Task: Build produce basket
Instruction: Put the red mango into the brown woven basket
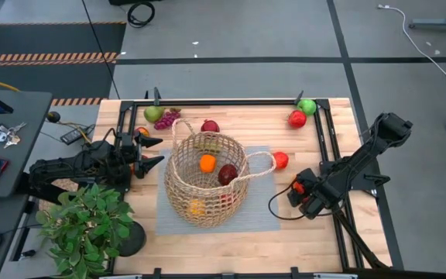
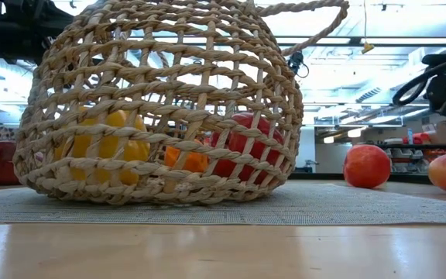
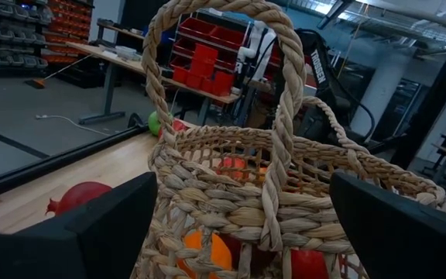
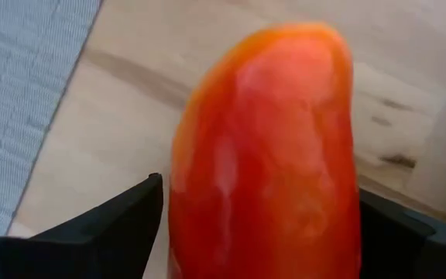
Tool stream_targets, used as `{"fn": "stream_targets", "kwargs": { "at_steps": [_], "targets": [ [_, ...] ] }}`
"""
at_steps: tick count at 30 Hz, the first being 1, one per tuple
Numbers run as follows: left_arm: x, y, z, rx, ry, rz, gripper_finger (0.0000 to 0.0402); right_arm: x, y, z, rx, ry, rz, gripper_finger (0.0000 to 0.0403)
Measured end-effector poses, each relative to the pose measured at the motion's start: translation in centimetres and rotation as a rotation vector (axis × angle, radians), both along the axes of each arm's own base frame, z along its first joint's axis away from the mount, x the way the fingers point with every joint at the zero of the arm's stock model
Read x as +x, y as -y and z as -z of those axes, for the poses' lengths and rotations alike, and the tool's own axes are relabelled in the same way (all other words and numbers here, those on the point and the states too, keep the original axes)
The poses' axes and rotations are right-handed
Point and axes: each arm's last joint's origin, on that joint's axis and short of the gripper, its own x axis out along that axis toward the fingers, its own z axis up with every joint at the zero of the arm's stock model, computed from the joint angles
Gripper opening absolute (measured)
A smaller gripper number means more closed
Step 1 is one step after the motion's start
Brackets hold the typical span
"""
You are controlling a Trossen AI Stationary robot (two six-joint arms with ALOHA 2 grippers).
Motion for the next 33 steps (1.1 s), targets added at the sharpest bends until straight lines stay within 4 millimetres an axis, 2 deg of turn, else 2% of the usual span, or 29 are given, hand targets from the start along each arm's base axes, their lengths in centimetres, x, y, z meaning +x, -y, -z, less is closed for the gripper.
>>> {"fn": "stream_targets", "kwargs": {
  "at_steps": [3,8,12,15,19,24,29,33],
  "targets": [
    [0.0,0.0,0.0,0.0,0.0,0.0,0.0389,0.0,-0.1,0.0,0.02,-0.021,-0.012,0.033],
    [0.0,0.0,0.0,0.0,0.0,0.0,0.0389,0.0,-0.1,0.0,0.019,-0.024,-0.021,0.0269],
    [0.0,0.0,0.0,0.0,0.0,0.0,0.0389,0.0,-0.1,-0.1,0.016,-0.032,-0.041,0.0267],
    [0.0,0.0,0.0,0.0,0.0,0.0,0.0389,0.3,-0.3,-1.2,-0.009,-0.043,-0.057,0.0267],
    [0.0,0.0,0.0,0.0,0.0,0.0,0.0389,0.5,-0.1,-4.7,-0.129,-0.066,-0.056,0.0267],
    [0.0,0.0,0.0,0.0,0.0,0.0,0.0389,1.8,-0.7,-10.7,-0.187,0.062,-0.124,0.0278],
    [0.0,0.0,0.0,0.0,-0.001,0.0,0.0389,3.6,-2.4,-15.7,-0.061,0.213,-0.304,0.028],
    [0.0,0.0,0.0,0.0,-0.001,0.0,0.0389,5.2,-4.2,-17.9,0.064,0.358,-0.575,0.0279]
  ]
}}
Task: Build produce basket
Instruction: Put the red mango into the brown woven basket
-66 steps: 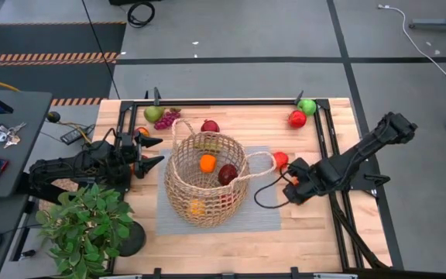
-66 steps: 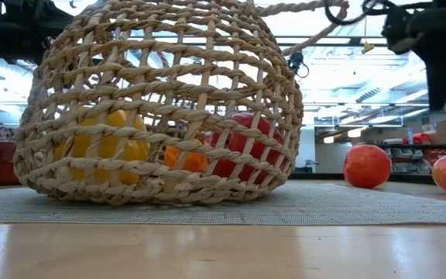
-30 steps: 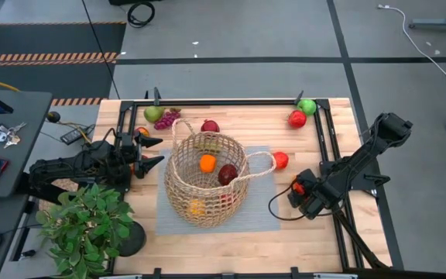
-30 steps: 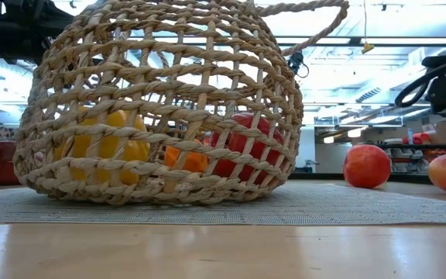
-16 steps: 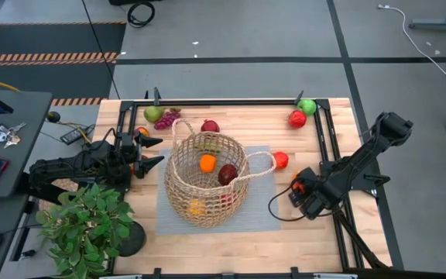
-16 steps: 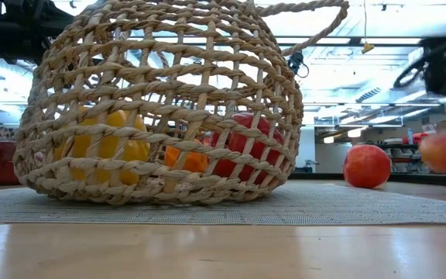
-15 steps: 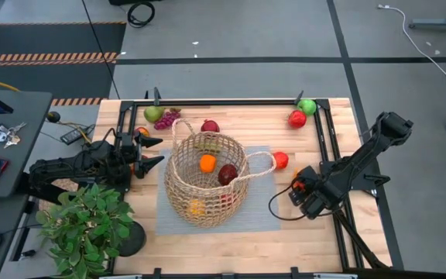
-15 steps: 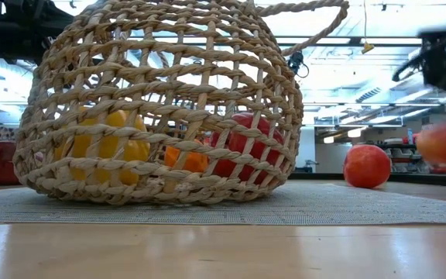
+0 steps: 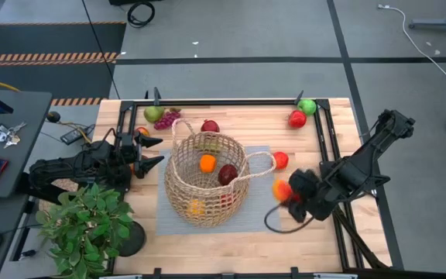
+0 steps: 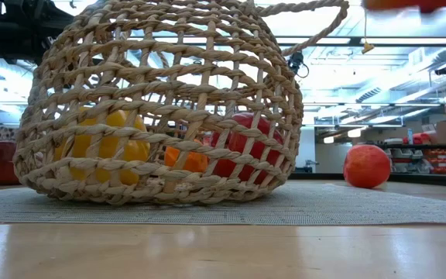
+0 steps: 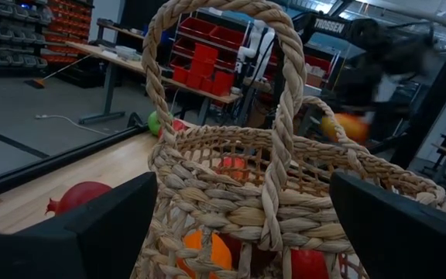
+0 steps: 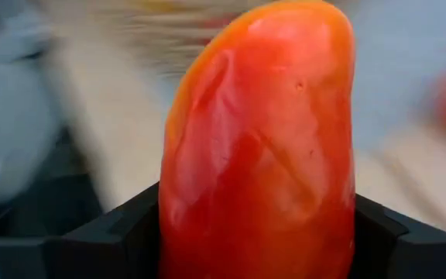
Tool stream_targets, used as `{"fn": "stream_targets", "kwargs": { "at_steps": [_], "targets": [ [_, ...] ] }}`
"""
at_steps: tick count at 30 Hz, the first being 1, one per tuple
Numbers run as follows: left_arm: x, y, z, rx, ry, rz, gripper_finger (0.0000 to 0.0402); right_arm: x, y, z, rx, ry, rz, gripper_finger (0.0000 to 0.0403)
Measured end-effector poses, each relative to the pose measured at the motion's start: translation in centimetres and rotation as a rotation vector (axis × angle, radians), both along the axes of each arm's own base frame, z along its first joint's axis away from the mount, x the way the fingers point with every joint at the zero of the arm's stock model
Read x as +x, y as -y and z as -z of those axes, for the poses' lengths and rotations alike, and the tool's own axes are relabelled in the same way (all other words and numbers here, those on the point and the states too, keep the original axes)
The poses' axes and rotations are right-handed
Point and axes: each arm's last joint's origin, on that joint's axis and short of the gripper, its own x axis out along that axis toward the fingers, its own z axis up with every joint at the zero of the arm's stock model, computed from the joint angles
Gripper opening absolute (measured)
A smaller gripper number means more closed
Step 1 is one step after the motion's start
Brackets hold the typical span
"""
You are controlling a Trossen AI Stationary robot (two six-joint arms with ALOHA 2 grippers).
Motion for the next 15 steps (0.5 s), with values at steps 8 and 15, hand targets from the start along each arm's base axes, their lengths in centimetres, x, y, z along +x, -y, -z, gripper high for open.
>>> {"fn": "stream_targets", "kwargs": {
  "at_steps": [8,15],
  "targets": [
    [0.0,0.0,0.0,0.0,0.0,0.0,0.0389,2.9,-2.7,-4.3,-0.059,0.554,-0.408,0.028],
    [0.0,0.0,0.0,0.0,0.0,0.0,0.0389,3.6,-3.1,-7.8,-0.409,0.95,-0.525,0.028]
  ]
}}
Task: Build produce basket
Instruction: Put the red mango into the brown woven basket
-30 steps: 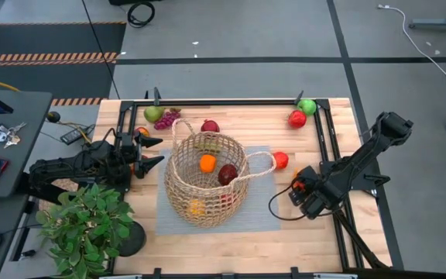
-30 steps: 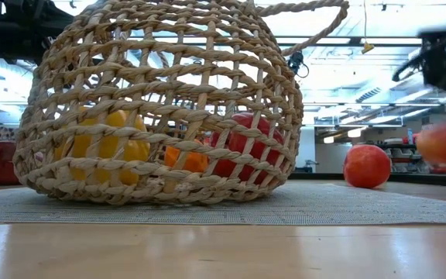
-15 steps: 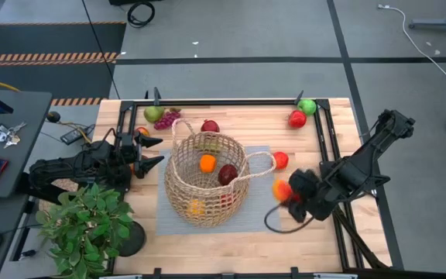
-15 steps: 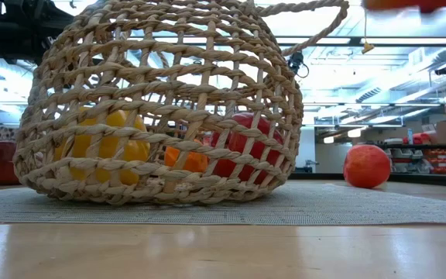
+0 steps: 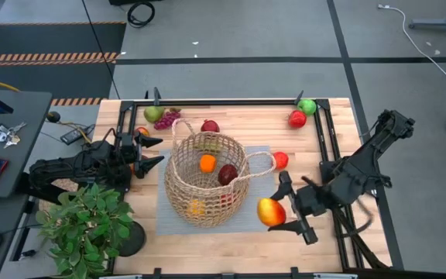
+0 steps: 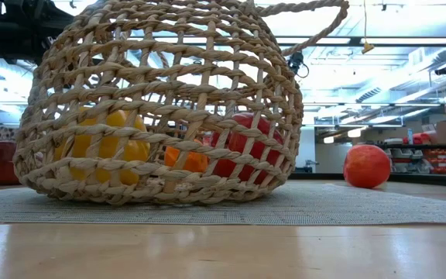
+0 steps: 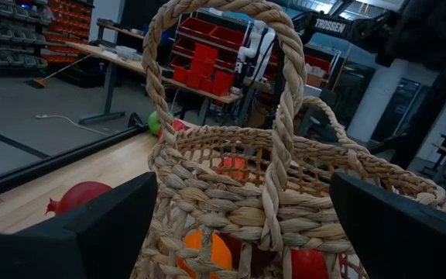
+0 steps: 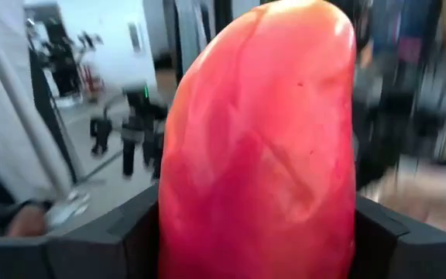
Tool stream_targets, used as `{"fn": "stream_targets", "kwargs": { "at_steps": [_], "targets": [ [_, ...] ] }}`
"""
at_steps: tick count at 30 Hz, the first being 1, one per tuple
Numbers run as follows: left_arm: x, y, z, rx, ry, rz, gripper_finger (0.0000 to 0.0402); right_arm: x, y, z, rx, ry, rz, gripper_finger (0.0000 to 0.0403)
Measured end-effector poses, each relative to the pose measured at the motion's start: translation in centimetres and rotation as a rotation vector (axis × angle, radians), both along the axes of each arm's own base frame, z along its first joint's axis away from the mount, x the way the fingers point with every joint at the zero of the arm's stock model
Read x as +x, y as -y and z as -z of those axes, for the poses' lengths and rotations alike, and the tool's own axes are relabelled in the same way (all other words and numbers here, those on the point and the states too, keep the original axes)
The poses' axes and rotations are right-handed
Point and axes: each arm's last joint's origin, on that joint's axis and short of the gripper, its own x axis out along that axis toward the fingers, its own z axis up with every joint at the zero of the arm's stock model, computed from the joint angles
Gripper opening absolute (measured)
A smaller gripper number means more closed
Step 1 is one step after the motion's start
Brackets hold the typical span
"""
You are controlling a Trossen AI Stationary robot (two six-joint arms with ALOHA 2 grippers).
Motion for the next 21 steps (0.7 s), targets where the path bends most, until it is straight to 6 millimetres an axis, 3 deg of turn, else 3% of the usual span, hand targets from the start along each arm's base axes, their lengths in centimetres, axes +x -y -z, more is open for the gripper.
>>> {"fn": "stream_targets", "kwargs": {
  "at_steps": [5,10,16,21],
  "targets": [
    [0.0,0.0,0.0,0.0,0.0,0.0,0.0389,-0.1,0.2,-2.1,-0.097,0.233,0.064,0.028],
    [0.0,0.0,0.0,0.0,0.0,0.0,0.0389,-0.2,0.7,-2.7,-0.294,0.316,0.191,0.0281],
    [0.0,0.0,0.0,0.0,0.0,0.0,0.0389,-0.2,1.5,-2.5,-0.36,0.215,0.453,0.0281],
    [0.0,0.0,0.0,0.0,0.0,0.0,0.0389,-0.4,2.1,-2.8,-0.477,0.1,0.503,0.0277]
  ]
}}
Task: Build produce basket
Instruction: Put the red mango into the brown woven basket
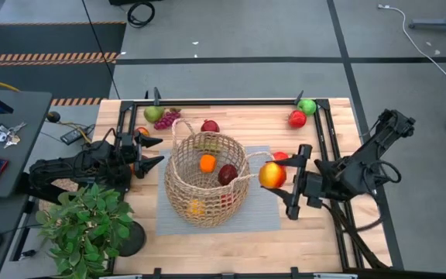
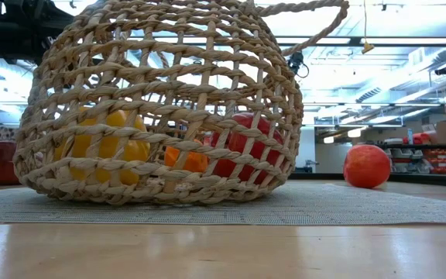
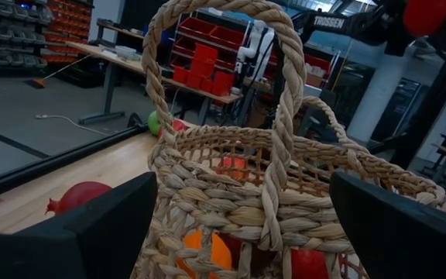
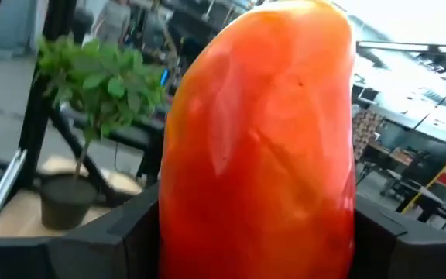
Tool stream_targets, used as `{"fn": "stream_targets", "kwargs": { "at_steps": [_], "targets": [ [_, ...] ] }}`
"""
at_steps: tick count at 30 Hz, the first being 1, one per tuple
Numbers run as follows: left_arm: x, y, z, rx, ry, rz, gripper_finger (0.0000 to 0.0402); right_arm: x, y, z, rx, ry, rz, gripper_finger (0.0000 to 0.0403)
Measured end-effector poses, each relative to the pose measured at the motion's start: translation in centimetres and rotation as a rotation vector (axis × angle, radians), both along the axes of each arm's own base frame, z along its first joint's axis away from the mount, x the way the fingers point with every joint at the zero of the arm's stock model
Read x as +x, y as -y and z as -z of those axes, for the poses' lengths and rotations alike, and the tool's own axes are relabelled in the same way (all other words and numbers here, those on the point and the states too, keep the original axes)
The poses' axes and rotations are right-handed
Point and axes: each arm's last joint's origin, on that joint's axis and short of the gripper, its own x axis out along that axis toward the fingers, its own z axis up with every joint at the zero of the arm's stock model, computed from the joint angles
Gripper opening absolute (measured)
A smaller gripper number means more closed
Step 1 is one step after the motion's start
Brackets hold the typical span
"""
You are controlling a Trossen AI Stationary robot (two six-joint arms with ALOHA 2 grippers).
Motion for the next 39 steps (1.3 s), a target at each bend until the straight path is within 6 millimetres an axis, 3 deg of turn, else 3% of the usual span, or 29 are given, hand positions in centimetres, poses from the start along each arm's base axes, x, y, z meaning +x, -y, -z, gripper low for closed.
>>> {"fn": "stream_targets", "kwargs": {
  "at_steps": [11,20,28,39],
  "targets": [
    [0.0,0.0,0.0,0.0,0.0,0.0,0.0389,-0.6,3.6,-4.1,0.081,-0.207,-0.071,0.0275],
    [0.0,0.0,0.0,0.0,0.0,0.0,0.0389,-0.5,6.1,-6.1,0.049,-0.215,-0.042,0.028],
    [0.0,0.0,0.0,0.0,0.0,0.0,0.0389,-0.3,6.7,-6.1,-0.326,-0.289,-0.031,0.0281],
    [0.0,0.0,0.0,0.0,0.0,0.0,0.0389,-0.2,6.9,-6.1,-1.052,-0.437,-0.04,0.0282]
  ]
}}
